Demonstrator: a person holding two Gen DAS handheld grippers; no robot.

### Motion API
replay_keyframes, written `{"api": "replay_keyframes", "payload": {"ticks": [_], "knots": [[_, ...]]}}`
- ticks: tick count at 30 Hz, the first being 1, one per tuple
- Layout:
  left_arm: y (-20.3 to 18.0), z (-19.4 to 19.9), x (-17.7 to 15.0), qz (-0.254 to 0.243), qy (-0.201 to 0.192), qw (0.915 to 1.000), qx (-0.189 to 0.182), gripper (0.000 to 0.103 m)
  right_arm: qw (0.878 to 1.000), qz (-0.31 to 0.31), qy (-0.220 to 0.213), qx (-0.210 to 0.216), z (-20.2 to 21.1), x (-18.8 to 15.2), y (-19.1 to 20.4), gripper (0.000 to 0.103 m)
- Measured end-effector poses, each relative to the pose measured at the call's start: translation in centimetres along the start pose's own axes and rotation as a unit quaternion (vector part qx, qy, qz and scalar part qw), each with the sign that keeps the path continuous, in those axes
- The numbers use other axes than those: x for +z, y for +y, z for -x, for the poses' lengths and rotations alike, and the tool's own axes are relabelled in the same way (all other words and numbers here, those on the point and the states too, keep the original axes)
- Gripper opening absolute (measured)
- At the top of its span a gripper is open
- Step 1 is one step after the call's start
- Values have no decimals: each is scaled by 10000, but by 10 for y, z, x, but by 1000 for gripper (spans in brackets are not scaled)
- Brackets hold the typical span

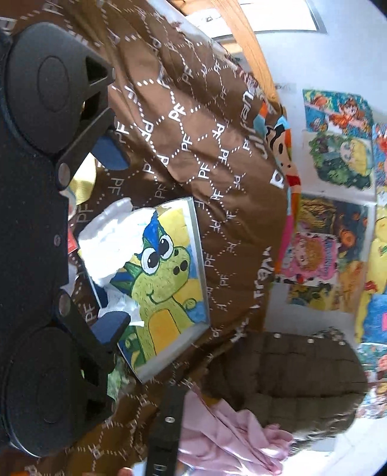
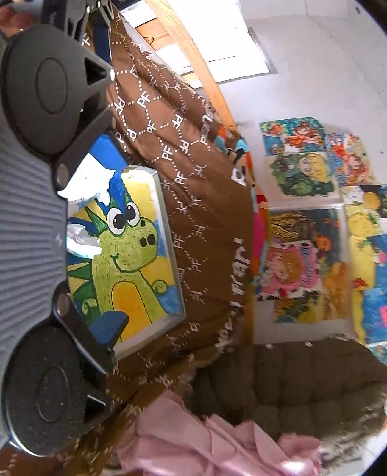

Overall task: Organize soft objects
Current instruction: 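Withdraw the left tool from the tray back over the pile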

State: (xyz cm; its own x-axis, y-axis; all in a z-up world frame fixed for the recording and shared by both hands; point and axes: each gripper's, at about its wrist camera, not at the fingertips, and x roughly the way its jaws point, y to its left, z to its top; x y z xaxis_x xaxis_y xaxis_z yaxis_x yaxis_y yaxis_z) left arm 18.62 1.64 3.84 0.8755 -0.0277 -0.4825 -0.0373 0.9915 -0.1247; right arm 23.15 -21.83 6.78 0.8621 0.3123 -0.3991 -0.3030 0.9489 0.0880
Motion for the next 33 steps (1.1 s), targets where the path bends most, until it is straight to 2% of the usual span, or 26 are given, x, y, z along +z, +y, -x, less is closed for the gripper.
{"api": "replay_keyframes", "payload": {"ticks": [3,8,14,19,26,29,33], "knots": [[-1,26,-16,136,2,9998,-119,101,9999,-73,-101,-48,26,-15,8,103],[-5,59,-45,-16,33,9999,-127,102,9993,-265,-119,-214,60,-43,14,103],[-3,85,-67,39,81,9999,-98,102,9967,-423,-333,-611,99,-75,13,103],[-5,102,-82,-19,155,9998,-86,102,9963,-415,-293,-693,121,-95,16,103],[-4,107,-94,-60,581,9983,70,102,9950,-536,153,-830,140,-120,22,103],[-4,103,-100,-96,928,9956,91,102,9936,-709,270,-832,146,-127,19,103],[-2,93,-106,-184,1481,9881,369,102,9909,-785,617,-905,147,-135,18,103]]}}
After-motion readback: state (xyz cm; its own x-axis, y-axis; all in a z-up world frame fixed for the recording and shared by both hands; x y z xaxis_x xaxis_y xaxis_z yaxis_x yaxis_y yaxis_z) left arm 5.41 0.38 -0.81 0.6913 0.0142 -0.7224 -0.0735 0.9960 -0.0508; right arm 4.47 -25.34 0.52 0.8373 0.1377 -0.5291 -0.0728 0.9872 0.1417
